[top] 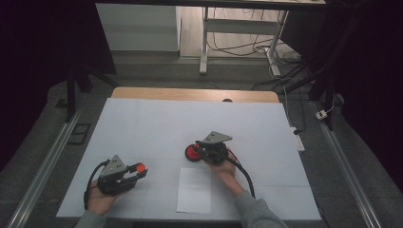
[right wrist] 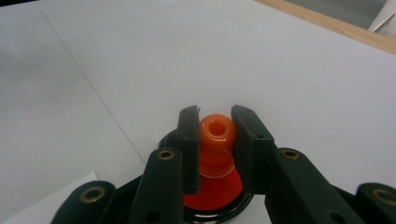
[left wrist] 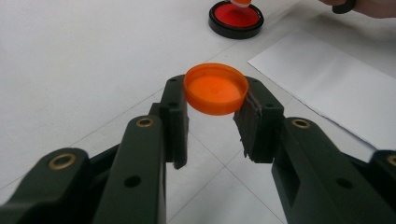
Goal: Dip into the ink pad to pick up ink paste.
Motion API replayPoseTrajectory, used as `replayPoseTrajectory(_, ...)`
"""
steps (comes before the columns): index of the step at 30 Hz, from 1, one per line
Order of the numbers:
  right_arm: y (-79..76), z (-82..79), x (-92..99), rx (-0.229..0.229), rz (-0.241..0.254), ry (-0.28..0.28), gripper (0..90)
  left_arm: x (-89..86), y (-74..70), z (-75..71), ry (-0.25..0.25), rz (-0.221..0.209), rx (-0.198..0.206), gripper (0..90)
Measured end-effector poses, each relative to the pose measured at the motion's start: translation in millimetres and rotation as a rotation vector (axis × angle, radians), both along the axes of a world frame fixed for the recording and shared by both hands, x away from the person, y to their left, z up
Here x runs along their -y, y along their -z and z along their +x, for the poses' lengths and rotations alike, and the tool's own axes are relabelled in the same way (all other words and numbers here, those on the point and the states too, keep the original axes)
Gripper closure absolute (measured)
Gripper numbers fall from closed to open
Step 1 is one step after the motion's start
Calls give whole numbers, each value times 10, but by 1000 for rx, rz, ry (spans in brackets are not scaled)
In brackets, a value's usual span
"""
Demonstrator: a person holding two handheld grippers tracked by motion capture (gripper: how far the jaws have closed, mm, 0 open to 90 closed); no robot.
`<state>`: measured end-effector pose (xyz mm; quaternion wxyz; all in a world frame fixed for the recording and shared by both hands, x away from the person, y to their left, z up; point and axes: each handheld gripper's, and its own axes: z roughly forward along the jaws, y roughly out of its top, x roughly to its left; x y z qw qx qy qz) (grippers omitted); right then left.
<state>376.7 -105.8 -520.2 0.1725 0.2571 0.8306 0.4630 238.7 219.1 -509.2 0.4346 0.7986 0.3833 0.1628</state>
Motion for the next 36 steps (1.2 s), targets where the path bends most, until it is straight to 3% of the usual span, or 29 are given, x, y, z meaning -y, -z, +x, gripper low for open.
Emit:
replayPoseTrajectory(8,60,19,-13,-24,-29,-4,730,-1,-1,-1,1,1,1,653)
replayPoseTrajectory(36,99,41,31,-53,18,-5,733,16,1,-7,2,4,-1,653)
